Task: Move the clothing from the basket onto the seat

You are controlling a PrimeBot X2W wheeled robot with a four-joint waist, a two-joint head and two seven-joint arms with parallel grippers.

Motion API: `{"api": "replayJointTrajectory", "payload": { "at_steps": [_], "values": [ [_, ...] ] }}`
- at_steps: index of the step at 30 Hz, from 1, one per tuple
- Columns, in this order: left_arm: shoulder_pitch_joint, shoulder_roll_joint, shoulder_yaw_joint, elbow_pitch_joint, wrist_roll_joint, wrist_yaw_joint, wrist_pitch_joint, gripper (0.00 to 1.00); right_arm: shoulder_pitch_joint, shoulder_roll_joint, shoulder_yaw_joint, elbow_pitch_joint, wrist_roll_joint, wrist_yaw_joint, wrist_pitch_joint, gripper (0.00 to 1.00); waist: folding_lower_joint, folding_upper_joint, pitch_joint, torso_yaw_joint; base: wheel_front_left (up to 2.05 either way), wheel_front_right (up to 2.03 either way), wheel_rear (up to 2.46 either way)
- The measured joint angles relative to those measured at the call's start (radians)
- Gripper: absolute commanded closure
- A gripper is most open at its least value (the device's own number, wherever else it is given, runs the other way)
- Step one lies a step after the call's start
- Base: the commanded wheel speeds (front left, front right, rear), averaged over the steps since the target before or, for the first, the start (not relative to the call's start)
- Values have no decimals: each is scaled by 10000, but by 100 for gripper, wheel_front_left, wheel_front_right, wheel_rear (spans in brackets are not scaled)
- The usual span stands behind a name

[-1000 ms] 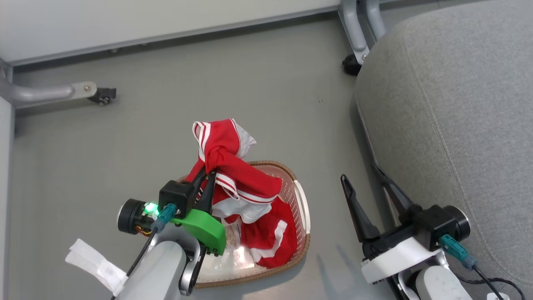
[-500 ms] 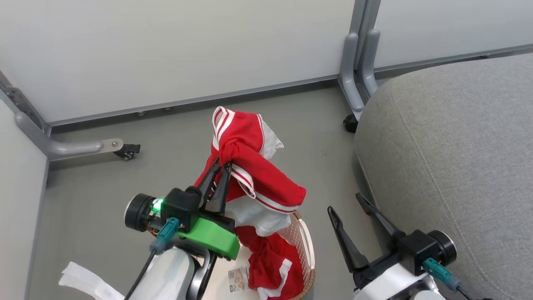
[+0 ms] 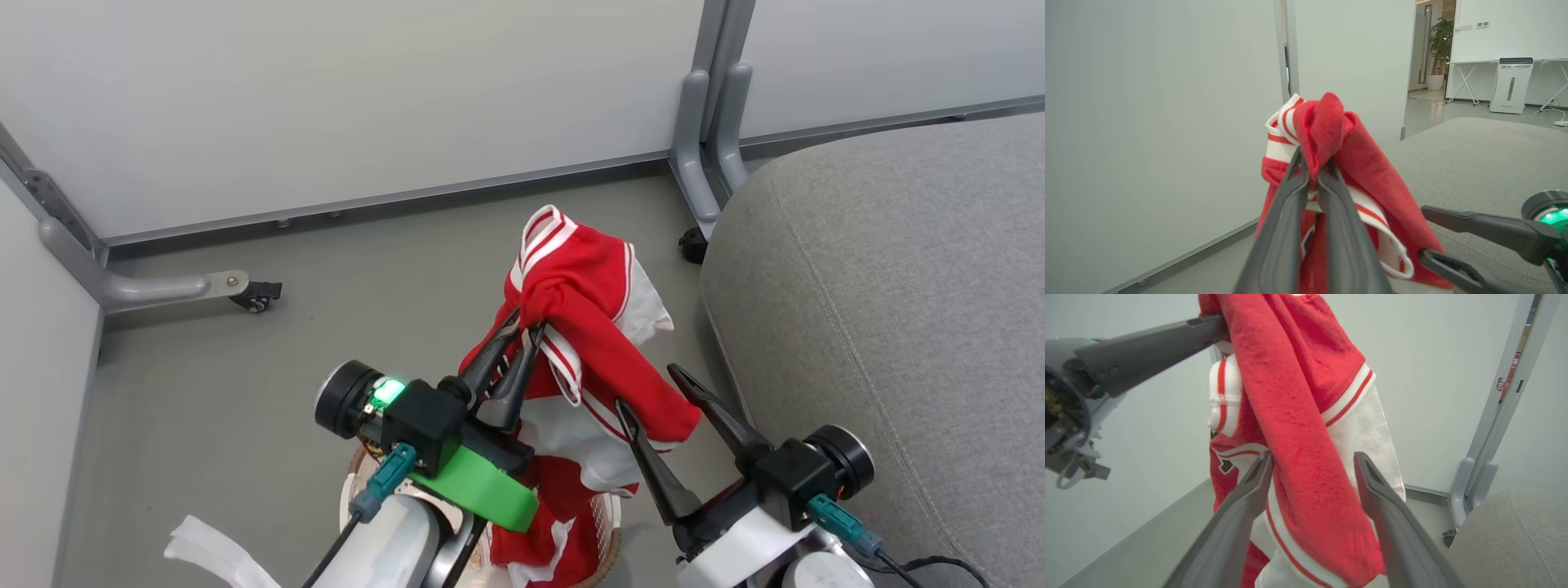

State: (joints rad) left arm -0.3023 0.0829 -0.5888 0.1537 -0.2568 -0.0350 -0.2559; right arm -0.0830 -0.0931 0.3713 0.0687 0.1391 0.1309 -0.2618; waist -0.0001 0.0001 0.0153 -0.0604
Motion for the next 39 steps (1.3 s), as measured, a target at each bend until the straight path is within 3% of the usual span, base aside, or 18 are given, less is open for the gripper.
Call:
{"api": "replayJointTrajectory", "payload": {
  "at_steps": [17,18,19,21,22,27,29,30,31,32,33,39],
  "values": [
    [-132,-144,-763,-775,-236,-182,305,100,-221,12,337,313,15,0,0,0,0,0,361,29,0,0,0],
    [-133,-138,-777,-798,-242,-182,307,100,-239,0,382,360,6,0,0,5,0,0,381,32,0,0,0],
    [-141,-134,-790,-828,-242,-182,318,100,-254,0,389,389,6,0,0,28,0,0,401,39,0,0,0],
    [-154,-130,-811,-867,-267,-188,337,100,-310,-33,439,441,19,0,0,89,0,0,428,64,0,0,0],
    [-156,-127,-817,-874,-299,-188,337,100,-319,-59,485,458,23,0,0,100,0,0,438,74,0,0,0],
    [-159,-88,-784,-830,-357,-173,401,98,-403,-92,568,500,104,0,0,100,0,0,534,91,0,0,0],
    [-159,-73,-771,-809,-405,-165,405,63,-430,-90,566,489,115,0,0,100,0,0,573,83,0,0,0],
    [-159,-56,-759,-803,-405,-159,405,56,-441,-88,564,483,121,0,0,100,0,0,596,77,0,0,0],
    [-159,-44,-748,-792,-410,-119,405,41,-456,-84,562,470,130,0,0,100,0,0,616,69,0,0,0],
    [-159,-36,-740,-782,-412,-88,403,13,-468,-81,560,454,130,0,0,100,0,0,628,59,0,0,0],
    [-159,-19,-717,-771,-412,-75,403,0,-477,-75,552,437,136,0,0,100,0,0,642,46,0,0,0],
    [-166,50,-640,-740,-412,90,387,0,-481,-56,470,341,169,0,0,100,0,0,712,-14,0,0,0]
  ]
}}
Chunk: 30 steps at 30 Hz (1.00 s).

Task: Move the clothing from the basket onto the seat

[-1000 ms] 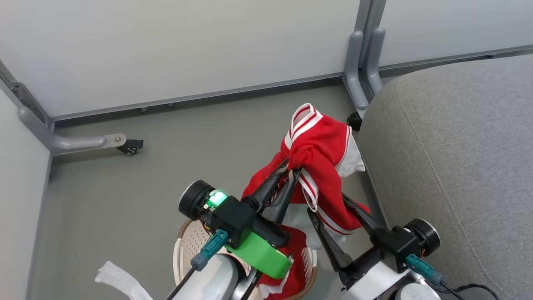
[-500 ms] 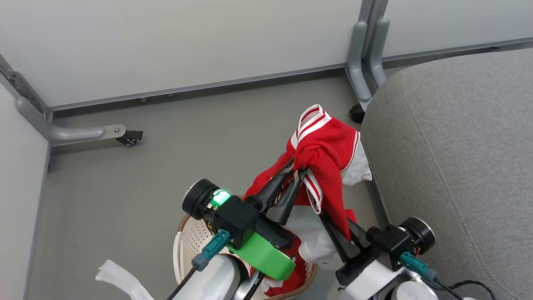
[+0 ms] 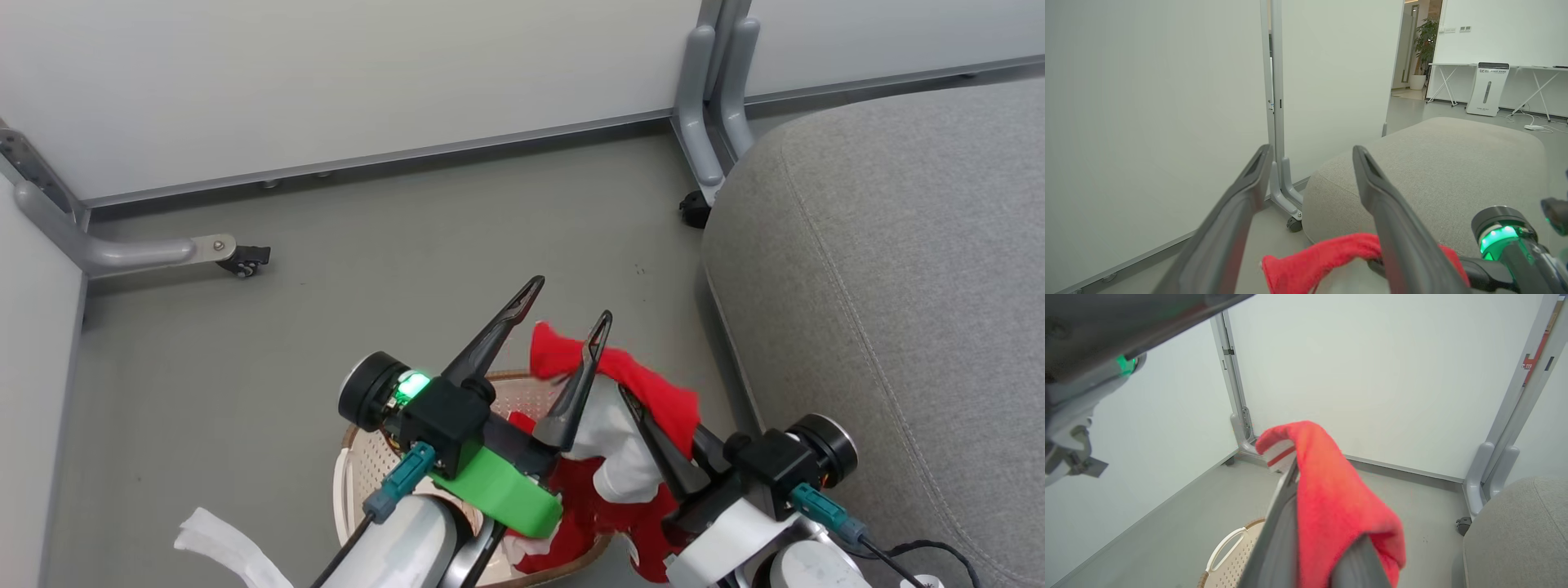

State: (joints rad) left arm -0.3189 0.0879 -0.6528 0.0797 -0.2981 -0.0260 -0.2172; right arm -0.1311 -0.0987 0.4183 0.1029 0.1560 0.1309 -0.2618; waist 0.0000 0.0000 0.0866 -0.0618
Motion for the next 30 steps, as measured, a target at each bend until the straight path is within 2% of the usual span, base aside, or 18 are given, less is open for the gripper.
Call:
{"api": "replayJointTrajectory", "payload": {
  "at_steps": [12,18,30],
  "values": [
    [15,102,96,117,-12,169,-219,0,1,-46,-173,-123,-109,0,0,100,0,0,-26,-35,0,0,0],
    [315,345,111,196,132,228,-393,0,97,-44,-807,-535,-330,0,0,100,0,0,-82,-155,0,0,0],
    [834,644,349,-451,813,-625,-468,0,79,90,-2240,-1770,-874,0,0,100,0,0,550,-857,0,0,0]
  ]
}}
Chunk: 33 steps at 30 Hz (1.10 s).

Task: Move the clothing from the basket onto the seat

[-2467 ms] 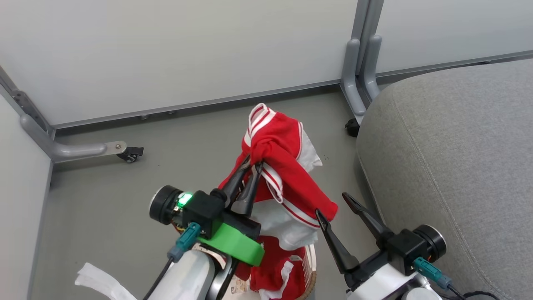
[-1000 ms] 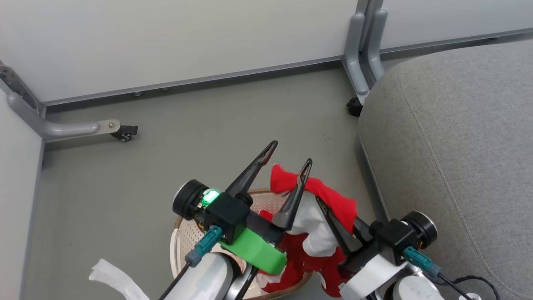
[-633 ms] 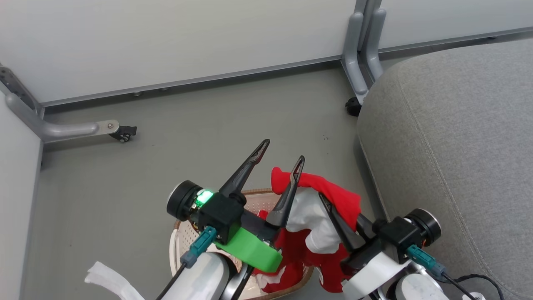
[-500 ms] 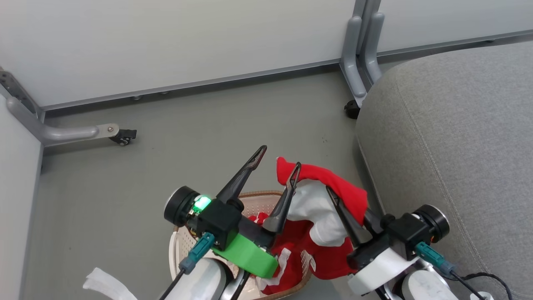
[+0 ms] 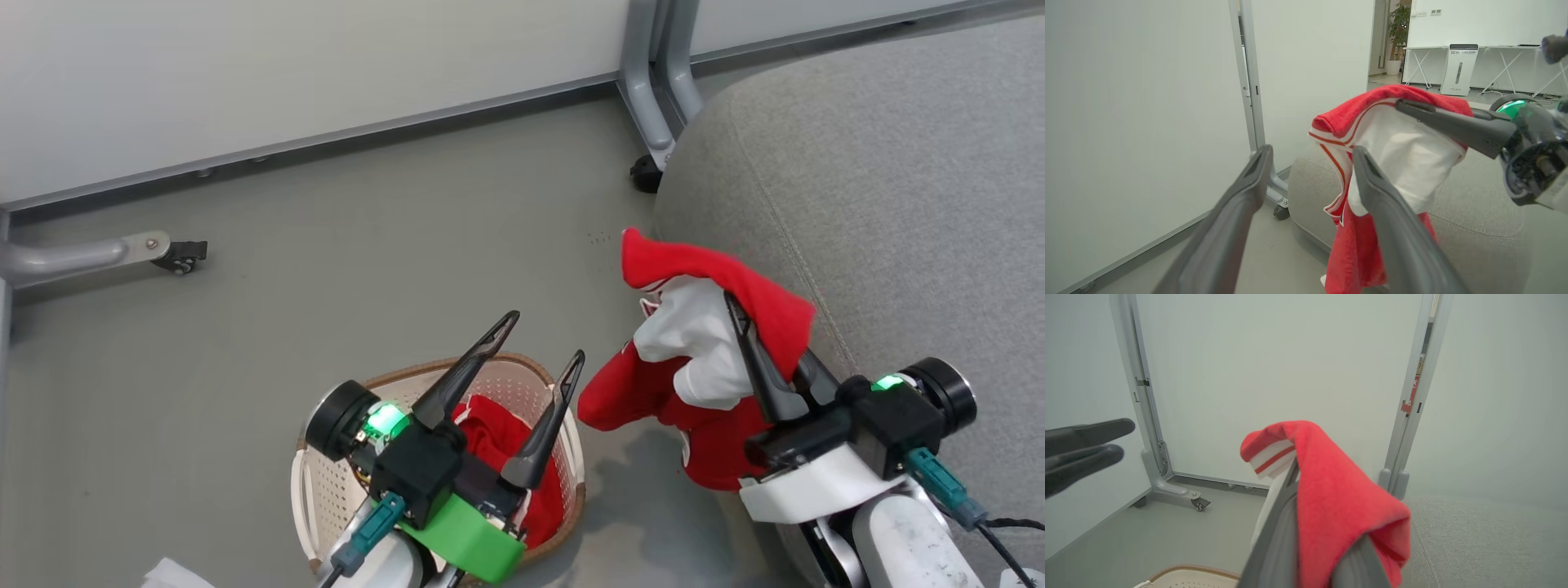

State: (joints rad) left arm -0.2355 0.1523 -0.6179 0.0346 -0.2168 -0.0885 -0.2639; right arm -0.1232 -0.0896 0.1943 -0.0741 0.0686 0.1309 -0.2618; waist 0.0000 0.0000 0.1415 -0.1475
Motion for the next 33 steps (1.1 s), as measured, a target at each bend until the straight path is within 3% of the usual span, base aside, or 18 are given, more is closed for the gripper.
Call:
{"api": "replayJointTrajectory", "payload": {
  "at_steps": [12,18,27,33],
  "values": [
    [-2,27,458,-88,788,-234,-2,0,160,199,-1248,-1039,-209,0,0,100,0,0,908,-1154,0,0,0],
    [-301,194,527,-163,1034,-299,-2,0,-880,192,-1745,-1553,132,0,2,100,0,0,1689,-1612,0,0,0],
    [-1487,412,449,-290,1377,-353,-2,0,-4583,-1676,-3519,-1371,244,2,0,100,1,0,3544,-1892,0,0,0],
    [-2104,568,303,-301,1521,-360,-2,0,-6147,-3045,-4406,219,531,6,-15,100,2,0,4837,-1809,0,0,0]
  ]
}}
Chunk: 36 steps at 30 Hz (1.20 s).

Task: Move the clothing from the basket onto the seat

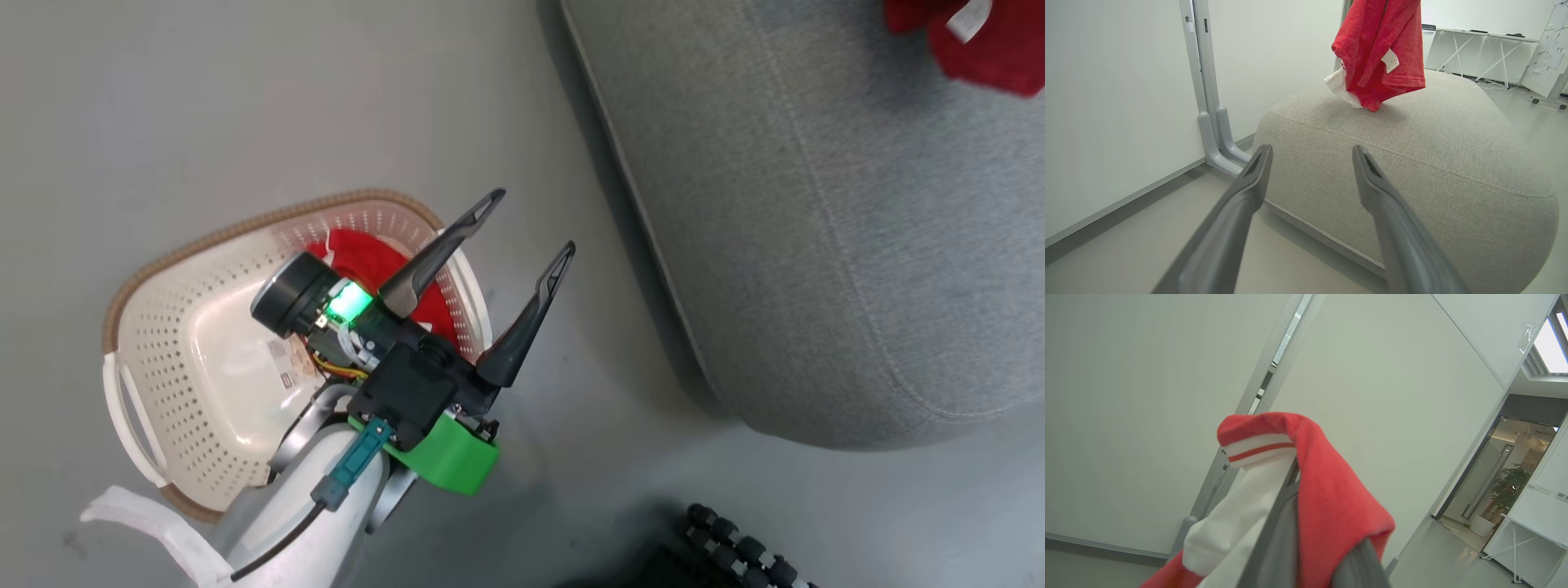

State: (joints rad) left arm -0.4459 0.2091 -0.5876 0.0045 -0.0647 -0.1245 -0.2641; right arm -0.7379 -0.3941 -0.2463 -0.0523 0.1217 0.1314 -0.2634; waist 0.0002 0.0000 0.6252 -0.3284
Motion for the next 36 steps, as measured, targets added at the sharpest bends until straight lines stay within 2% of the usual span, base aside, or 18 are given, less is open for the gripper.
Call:
{"api": "replayJointTrajectory", "payload": {
  "at_steps": [2,5,10,11,12,13,19,23,29,36],
  "values": [
    [-219,2,12,-2,27,0,0,0,-163,-303,-326,895,-36,-2,-10,100,1,0,416,84,0,0,0],
    [-440,-4,35,12,75,0,0,0,-138,-332,-761,2266,-207,0,-10,100,1,1,928,240,0,0,0],
    [-663,-42,17,117,132,-2,0,0,-12,299,-1881,3789,-627,-2,-10,100,1,0,1495,609,0,0,0],
    [-677,-48,36,148,128,-2,0,0,79,514,-2031,4029,-708,0,-10,88,1,0,1560,704,0,0,0],
    [-676,-52,82,207,98,-19,0,0,160,759,-2182,4236,-796,0,-8,52,0,0,1612,791,0,0,0],
    [-675,-69,117,272,21,-25,0,0,228,984,-2359,4278,-928,0,-6,0,1,1,1644,856,0,0,0],
    [-663,-48,230,746,-36,-27,0,0,1241,2197,-2708,3983,-1221,0,-10,0,1,0,1469,1033,0,0,0],
    [-486,-290,428,966,-138,58,0,0,2359,2746,-2784,3055,-1095,0,-10,0,0,0,1024,1062,0,0,0],
    [274,-846,1116,1273,-610,316,0,0,4202,3231,-2255,1526,-1043,0,-10,0,-1,0,64,1183,0,0,0],
    [1403,-1340,2104,1632,-1022,575,0,0,5609,3417,-1114,926,-1158,0,-10,0,-2,0,-1311,1540,0,0,0]
  ]
}}
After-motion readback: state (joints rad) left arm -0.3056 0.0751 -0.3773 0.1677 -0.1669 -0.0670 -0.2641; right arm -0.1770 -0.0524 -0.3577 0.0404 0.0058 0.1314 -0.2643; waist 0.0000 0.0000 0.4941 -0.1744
